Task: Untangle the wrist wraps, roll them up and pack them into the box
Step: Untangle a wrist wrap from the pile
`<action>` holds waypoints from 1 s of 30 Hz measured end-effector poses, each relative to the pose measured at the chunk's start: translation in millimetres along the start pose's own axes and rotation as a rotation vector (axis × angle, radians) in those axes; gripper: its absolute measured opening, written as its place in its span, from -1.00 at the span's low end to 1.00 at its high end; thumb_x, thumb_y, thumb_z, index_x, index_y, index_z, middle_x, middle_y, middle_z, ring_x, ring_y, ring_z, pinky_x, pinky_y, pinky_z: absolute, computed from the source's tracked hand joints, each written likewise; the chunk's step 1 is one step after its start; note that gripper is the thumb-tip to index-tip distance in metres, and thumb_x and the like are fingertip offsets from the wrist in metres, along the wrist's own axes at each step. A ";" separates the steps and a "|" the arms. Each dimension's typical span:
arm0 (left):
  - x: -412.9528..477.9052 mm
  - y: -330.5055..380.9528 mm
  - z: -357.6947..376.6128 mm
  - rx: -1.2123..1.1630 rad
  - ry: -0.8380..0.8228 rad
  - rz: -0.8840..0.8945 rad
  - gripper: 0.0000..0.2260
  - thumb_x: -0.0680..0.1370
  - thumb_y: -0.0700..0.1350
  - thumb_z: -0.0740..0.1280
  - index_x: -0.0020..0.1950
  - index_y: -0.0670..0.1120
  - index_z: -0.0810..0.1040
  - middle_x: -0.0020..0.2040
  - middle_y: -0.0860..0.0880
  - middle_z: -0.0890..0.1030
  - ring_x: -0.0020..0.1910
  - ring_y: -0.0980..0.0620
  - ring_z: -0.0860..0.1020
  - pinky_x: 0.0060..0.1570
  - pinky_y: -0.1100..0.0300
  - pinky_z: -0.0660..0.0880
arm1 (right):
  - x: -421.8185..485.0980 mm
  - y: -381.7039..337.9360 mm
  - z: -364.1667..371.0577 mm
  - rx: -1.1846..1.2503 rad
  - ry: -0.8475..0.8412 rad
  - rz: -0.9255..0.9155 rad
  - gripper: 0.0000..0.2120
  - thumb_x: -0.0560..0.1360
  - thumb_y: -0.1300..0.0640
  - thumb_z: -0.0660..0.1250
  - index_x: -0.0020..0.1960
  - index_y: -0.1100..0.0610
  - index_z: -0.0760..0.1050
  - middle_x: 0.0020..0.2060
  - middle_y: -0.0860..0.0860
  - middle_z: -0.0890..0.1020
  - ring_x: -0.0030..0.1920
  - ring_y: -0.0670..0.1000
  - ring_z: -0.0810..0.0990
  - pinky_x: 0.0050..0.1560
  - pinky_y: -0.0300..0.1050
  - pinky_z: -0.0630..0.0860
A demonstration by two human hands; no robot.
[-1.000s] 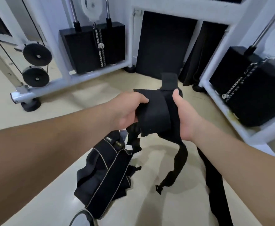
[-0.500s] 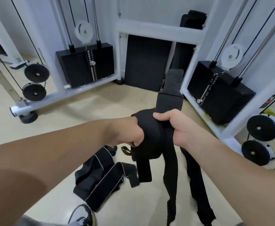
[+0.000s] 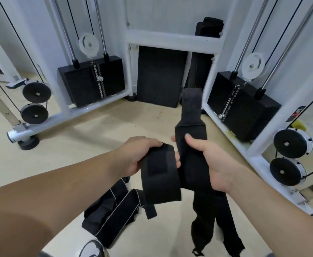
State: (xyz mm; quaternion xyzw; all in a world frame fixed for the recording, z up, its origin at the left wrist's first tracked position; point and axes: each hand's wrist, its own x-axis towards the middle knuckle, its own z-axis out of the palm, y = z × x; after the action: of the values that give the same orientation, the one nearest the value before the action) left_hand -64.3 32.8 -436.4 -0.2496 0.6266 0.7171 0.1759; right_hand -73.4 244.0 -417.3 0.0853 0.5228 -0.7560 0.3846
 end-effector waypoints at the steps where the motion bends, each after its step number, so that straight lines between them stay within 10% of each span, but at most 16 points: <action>1: -2.9 1.6 -0.1 0.010 -0.018 0.011 -0.75 0.53 -0.17 0.47 0.19 -0.20 0.66 0.06 -0.22 0.75 -0.02 -0.21 0.73 -0.01 -0.07 0.68 | 3.8 -0.6 -2.7 0.065 0.124 -0.007 -0.61 0.64 -0.10 0.35 0.27 0.20 0.61 -0.06 0.21 0.67 -0.11 0.20 0.64 0.12 0.11 0.53; 6: -16.7 1.7 0.1 0.027 -0.102 0.114 -0.63 0.45 -0.38 0.29 0.17 -0.09 0.63 0.07 -0.21 0.69 0.04 -0.27 0.64 0.02 -0.15 0.64 | 17.8 -6.9 -13.6 0.035 0.515 -0.101 -0.34 0.46 -0.48 0.35 0.19 0.08 0.58 -0.17 0.08 0.50 -0.19 0.08 0.45 -0.15 -0.01 0.44; 14: -26.1 -0.1 8.7 0.039 -0.293 0.078 -0.69 0.67 -0.01 0.37 0.41 0.02 0.59 0.24 -0.19 0.72 0.26 -0.17 0.69 0.25 -0.05 0.60 | 34.0 -4.8 -2.5 -0.105 0.436 -0.130 0.08 0.21 -0.80 0.07 0.10 0.13 0.69 -0.31 0.01 0.45 -0.33 0.00 0.41 -0.26 -0.06 0.42; 20: -21.1 -9.3 12.2 0.069 -0.391 0.204 -0.55 0.66 -0.44 0.23 0.50 -0.09 0.46 0.37 -0.26 0.63 0.39 -0.30 0.58 0.42 -0.15 0.51 | 44.2 5.5 9.5 -0.010 0.326 -0.105 -0.49 0.63 -0.26 0.34 0.25 0.17 0.66 0.05 0.20 0.78 0.06 0.27 0.78 0.17 0.28 0.68; 30: -12.7 0.0 -1.6 0.117 -0.259 0.246 -0.21 0.55 -0.61 0.03 0.54 0.13 0.43 0.30 -0.04 0.71 0.31 -0.10 0.66 0.31 -0.01 0.56 | 44.0 -3.7 -14.4 -0.082 0.347 -0.161 -0.66 0.69 -0.14 0.32 0.26 0.08 0.66 0.08 -0.02 0.80 0.18 0.02 0.73 0.23 0.00 0.56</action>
State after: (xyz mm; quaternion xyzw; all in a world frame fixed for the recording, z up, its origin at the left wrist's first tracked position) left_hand -53.6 32.0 -429.2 -0.0658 0.6652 0.7216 0.1802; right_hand -110.2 235.1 -444.3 0.1564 0.6168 -0.7363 0.2301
